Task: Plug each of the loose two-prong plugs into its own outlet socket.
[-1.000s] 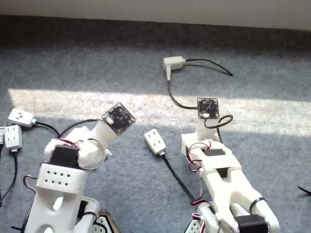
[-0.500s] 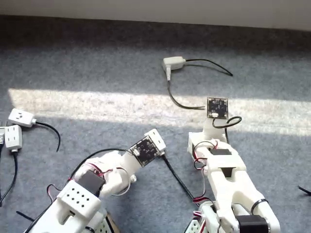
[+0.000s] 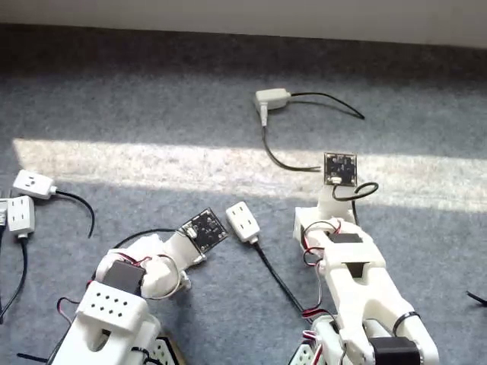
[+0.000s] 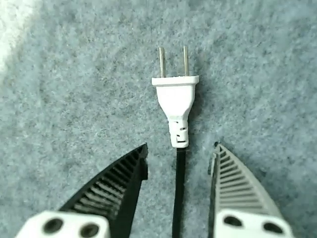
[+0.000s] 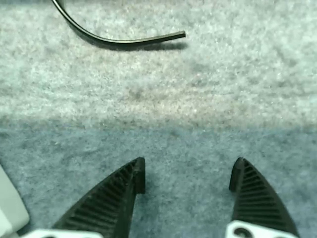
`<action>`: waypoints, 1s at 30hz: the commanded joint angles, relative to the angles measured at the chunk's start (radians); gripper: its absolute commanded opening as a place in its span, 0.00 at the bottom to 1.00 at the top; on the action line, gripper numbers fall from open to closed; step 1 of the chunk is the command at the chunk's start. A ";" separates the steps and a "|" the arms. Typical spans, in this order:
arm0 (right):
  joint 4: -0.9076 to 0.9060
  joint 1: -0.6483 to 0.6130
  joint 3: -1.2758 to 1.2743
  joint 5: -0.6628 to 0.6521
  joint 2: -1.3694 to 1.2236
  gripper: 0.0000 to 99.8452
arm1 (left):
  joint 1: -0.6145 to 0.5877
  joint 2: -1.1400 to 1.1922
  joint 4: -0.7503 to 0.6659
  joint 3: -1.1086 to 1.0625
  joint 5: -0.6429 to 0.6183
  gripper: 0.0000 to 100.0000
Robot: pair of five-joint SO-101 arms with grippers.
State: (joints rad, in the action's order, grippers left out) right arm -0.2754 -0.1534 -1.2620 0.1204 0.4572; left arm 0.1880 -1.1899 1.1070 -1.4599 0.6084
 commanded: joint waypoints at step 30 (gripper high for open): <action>0.024 -0.010 0.024 0.005 0.022 0.28 | 0.048 0.599 0.038 0.496 -0.232 0.21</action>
State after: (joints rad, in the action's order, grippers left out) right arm -0.2754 -0.1534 -1.2620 0.1204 0.4572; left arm 0.2217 -0.8462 1.1193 -1.1224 0.3859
